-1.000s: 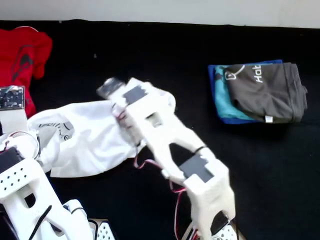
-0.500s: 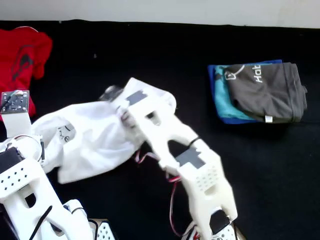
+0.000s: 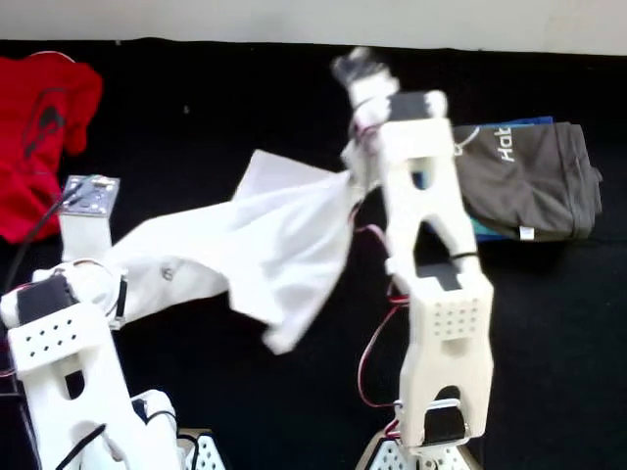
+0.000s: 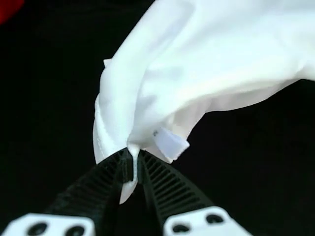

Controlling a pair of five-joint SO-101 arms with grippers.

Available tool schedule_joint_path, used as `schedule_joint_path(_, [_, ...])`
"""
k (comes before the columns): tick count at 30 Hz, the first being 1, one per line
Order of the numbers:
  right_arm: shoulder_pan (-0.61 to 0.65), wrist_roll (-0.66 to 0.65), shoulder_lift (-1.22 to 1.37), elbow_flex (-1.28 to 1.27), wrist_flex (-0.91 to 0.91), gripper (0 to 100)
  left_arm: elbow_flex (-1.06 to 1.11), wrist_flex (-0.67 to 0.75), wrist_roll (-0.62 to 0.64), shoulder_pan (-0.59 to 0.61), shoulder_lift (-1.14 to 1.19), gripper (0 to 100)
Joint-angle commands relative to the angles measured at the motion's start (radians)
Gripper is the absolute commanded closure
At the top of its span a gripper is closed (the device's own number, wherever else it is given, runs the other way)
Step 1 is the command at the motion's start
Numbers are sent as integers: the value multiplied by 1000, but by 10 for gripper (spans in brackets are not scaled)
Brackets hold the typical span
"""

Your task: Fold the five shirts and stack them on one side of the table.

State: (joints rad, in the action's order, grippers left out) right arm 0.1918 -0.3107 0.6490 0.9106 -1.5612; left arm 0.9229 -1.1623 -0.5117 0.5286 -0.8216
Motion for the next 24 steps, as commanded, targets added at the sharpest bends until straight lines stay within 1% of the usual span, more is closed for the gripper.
schedule_joint_path(1, [-76, -14, -5, 231, -15, 992, -107, -41, 72, -42, -19, 992])
schedule_joint_path(3, [-79, -14, -4, 269, -19, 990, -162, -78, 117, -76, -19, 992])
schedule_joint_path(5, [-76, -11, -4, 246, -22, 974, -173, -86, 123, -113, -13, 992])
schedule_joint_path(6, [-76, -9, -4, 231, -25, 943, -168, -86, 123, -131, -10, 992])
schedule_joint_path(8, [-77, -8, -5, 217, -42, 841, -113, -68, 121, -153, -10, 992])
schedule_joint_path(10, [-79, -8, -10, 217, -74, 745, -31, 5, 121, -154, -10, 992])
schedule_joint_path(11, [-81, -8, -15, 219, -91, 715, 15, 46, 121, -154, -13, 992])
schedule_joint_path(15, [-74, -8, -36, 254, -206, 707, 177, 184, 121, -154, -18, 992])
schedule_joint_path(19, [-64, 46, -114, 196, -205, 707, 262, 259, 121, -154, -18, 992])
schedule_joint_path(22, [-27, 71, -254, 24, -206, 707, 269, 259, 123, -156, -18, 992])
schedule_joint_path(24, [-1, 101, -386, -189, -205, 707, 268, 259, 123, -157, -18, 992])
